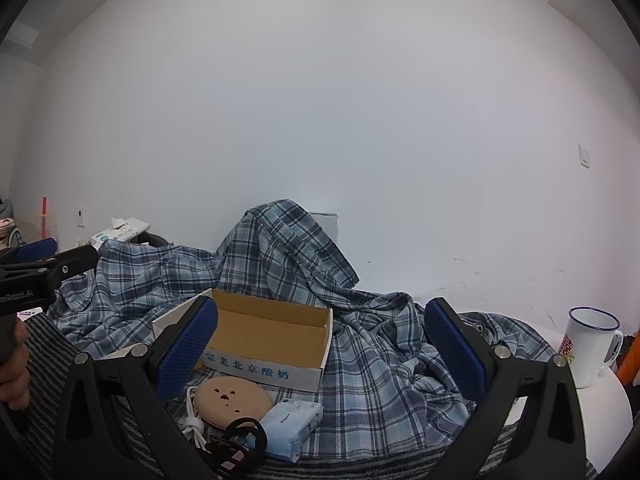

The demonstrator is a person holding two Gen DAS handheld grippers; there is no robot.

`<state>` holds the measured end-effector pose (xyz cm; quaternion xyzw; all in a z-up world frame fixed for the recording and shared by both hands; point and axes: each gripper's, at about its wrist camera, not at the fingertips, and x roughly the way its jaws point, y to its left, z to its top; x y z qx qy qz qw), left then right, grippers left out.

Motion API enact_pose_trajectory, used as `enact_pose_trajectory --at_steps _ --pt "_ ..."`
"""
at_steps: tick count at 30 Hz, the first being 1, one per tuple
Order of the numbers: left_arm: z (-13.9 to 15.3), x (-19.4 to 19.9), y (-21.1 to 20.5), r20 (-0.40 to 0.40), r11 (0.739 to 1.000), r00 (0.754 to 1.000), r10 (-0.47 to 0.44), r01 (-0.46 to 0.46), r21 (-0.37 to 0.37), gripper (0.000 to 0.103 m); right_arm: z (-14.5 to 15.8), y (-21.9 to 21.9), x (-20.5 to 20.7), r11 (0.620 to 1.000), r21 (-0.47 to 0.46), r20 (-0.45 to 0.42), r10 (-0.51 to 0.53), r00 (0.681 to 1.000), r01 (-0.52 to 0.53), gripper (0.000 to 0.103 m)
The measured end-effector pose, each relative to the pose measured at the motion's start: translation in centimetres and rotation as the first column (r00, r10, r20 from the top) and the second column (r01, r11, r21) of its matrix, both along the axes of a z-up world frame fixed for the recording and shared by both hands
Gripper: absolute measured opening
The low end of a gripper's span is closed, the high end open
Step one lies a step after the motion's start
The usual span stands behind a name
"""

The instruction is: Organize soft objects

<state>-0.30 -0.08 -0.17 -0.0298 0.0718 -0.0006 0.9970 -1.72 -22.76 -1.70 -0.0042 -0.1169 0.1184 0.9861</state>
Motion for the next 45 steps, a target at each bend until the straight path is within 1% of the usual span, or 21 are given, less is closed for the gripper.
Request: enact_pose_trajectory --at_steps 5,10,14,18,28,34,45 --pt "0.0 -0.2 0.0 0.016 1.0 1.0 0.0 0.0 0.003 0.103 0.0 0.1 0.2 1.0 -0.004 -0.01 -0.002 1.0 0.002 0.103" --pt "0.1 -0.2 -0.1 0.016 1.0 1.0 0.002 -0.002 0.007 0.103 0.0 0.0 0.2 1.0 -0.002 -0.009 -0.001 1.0 0.001 0.103" --pt "0.1 -0.2 0.0 0.015 1.0 1.0 0.001 -0.001 0.007 0.103 0.0 -0.3 0.2 1.0 0.017 -0.008 0.01 1.0 -0.01 0.103" --pt "0.0 -0.3 0.0 0.012 1.0 1.0 0.001 -0.001 0.006 0.103 0.0 -0.4 0.5 1.0 0.03 -0.029 0.009 1.0 -0.009 0.103" --pt "0.1 -0.3 0.0 0.009 1.0 1.0 0.0 0.0 0.006 0.103 -0.2 0.0 0.5 1.0 0.013 -0.039 0.004 0.999 -0.003 0.103" --pt "0.1 -0.2 0.0 0.008 1.0 1.0 0.0 0.0 0.006 0.103 -0.1 -0.1 1.1 1.0 0.012 -0.069 0.002 0.998 -0.001 0.103" --pt "0.1 -0.2 0.1 0.001 1.0 1.0 -0.012 0.012 0.006 0.103 -0.2 0.2 1.1 1.0 0.003 -0.078 -0.013 0.997 0.013 0.103"
